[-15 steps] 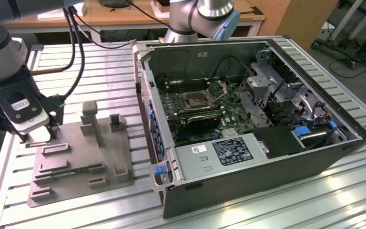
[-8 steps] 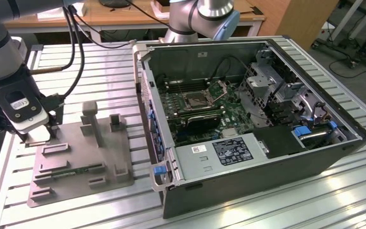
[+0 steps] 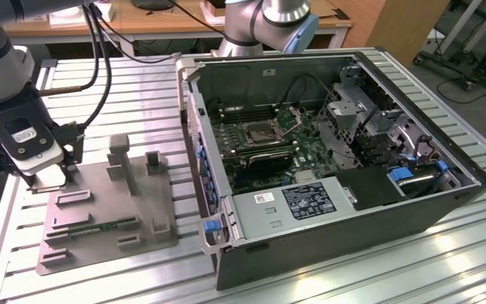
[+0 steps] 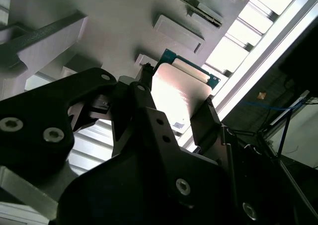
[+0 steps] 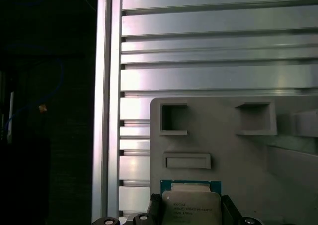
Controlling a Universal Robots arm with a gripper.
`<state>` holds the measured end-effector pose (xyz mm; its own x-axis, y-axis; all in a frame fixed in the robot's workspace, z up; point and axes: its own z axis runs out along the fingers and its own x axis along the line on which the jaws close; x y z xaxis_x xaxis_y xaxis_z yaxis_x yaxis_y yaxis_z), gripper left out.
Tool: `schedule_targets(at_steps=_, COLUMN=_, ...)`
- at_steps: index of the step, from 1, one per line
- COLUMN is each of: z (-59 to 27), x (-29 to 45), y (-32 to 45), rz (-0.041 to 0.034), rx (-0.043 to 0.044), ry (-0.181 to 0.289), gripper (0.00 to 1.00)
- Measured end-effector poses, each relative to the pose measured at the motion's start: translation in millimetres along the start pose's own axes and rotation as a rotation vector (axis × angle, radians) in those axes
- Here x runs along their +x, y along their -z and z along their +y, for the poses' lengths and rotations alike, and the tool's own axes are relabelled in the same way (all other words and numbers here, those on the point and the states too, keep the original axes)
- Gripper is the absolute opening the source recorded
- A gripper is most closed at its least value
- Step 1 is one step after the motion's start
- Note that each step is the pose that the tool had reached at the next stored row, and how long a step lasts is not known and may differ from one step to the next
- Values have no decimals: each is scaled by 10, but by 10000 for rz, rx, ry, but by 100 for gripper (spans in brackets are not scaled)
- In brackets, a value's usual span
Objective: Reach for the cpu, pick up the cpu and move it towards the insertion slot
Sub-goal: 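Pick up the cpu and move it towards the insertion slot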
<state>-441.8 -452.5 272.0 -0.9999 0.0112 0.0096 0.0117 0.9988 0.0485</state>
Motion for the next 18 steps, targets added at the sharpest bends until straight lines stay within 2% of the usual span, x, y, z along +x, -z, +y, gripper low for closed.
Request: schedule_targets(at_steps=18, z=5, x=1, y=99, rz=-1, rx=0, ry=0, gripper=55)
